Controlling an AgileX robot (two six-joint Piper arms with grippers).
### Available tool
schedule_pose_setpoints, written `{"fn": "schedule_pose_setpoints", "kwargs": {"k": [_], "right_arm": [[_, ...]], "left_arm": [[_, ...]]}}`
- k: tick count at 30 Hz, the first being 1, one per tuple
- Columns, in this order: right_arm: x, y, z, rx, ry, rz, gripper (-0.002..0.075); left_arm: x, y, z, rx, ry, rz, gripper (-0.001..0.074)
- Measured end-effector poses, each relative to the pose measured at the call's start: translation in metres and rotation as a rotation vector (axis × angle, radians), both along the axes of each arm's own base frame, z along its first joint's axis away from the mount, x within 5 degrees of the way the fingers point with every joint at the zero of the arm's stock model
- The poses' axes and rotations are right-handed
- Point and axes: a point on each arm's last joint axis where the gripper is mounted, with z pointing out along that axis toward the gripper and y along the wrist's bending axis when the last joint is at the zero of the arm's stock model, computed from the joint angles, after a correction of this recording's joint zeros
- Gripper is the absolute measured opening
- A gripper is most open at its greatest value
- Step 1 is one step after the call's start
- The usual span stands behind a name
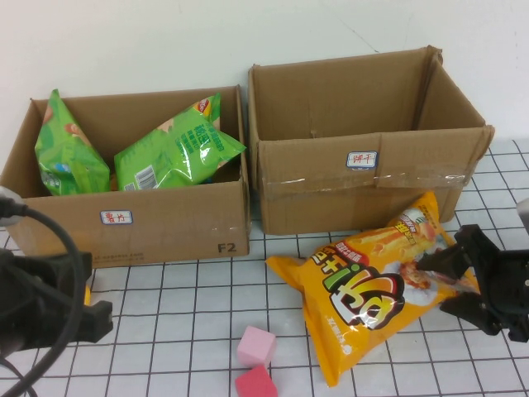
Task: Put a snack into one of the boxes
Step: Pick up the potato chip
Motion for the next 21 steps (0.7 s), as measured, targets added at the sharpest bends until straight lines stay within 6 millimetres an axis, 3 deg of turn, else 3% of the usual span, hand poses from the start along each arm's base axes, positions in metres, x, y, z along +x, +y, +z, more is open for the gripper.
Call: {"fn": "schedule_pose_setpoints", "kwargs": {"k": [4, 7, 10, 15, 21], "right_arm": [[0.001, -0.001, 0.000, -0.029, -0.022, 0.020, 0.0529], [0.001, -0.001, 0.000, -0.058, -0.049, 0.053, 0.0476], [0.002, -0.001, 0.001, -0.092, -0.084, 0.088, 0.0363], [0.006, 0.000, 0.004, -0.157, -0.174, 0.182, 0.0097], [0.003, 0.008, 0.010, -0.093, -0.236, 0.278, 0.0012]], "left_arm": [[0.000, 0.001, -0.001, 0.009, 0.015, 0.006, -0.0001], [-0.001, 0.001, -0.001, 0.007, 0.016, 0.006, -0.0001], [0.000, 0.000, 0.000, 0.001, 0.005, 0.002, -0.0001], [0.000, 0.000, 0.000, -0.005, -0.004, -0.002, -0.0002], [0.000, 0.000, 0.001, 0.001, -0.008, -0.005, -0.0001]]}}
